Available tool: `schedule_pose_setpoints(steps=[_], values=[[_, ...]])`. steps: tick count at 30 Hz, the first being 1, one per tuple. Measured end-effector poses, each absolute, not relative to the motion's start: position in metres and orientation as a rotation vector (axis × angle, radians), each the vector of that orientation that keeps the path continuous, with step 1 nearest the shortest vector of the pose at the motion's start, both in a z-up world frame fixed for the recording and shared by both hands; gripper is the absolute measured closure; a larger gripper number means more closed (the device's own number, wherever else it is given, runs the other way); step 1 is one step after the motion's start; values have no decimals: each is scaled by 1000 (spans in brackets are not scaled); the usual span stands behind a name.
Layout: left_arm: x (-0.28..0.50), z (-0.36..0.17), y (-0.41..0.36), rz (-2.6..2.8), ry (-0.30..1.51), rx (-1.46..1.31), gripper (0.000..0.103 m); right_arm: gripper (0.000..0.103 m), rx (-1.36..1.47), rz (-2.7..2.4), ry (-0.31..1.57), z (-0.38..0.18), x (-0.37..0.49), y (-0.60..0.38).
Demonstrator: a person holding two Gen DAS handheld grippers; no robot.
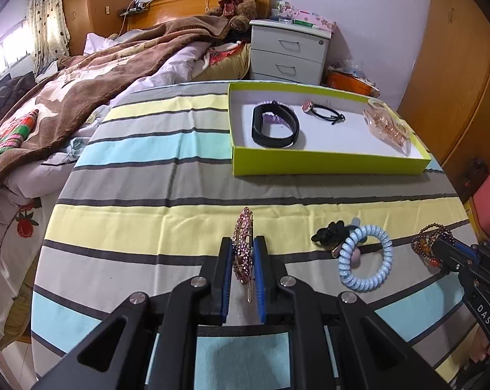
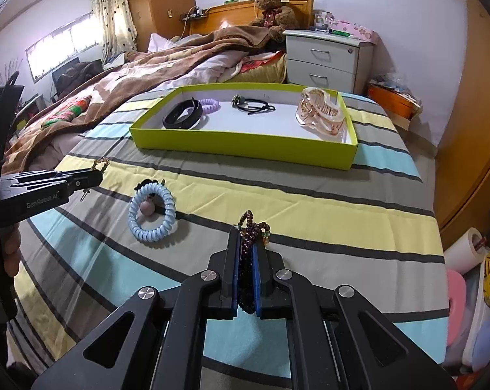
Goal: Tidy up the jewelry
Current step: 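Carry the hair clip and beaded bracelet over the green box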
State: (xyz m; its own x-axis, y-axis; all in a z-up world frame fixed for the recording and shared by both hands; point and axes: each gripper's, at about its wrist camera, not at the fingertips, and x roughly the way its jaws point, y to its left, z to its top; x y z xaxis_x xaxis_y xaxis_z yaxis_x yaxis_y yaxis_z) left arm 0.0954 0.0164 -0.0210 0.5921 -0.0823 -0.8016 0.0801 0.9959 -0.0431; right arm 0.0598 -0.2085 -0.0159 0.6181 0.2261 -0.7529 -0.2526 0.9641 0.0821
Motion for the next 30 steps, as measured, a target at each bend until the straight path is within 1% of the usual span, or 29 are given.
schedule_pose_setpoints(steps=[5,19,30], values=[[94,-12,18,-104,918,-19,90,98,-37,276,840,-7,58,-208],[92,19,15,-127,846,-6,90,99,-18,279,785,16,57,-211],[110,39,-2,-198,814,1,90,99,-12,277,729,45,76,-219]])
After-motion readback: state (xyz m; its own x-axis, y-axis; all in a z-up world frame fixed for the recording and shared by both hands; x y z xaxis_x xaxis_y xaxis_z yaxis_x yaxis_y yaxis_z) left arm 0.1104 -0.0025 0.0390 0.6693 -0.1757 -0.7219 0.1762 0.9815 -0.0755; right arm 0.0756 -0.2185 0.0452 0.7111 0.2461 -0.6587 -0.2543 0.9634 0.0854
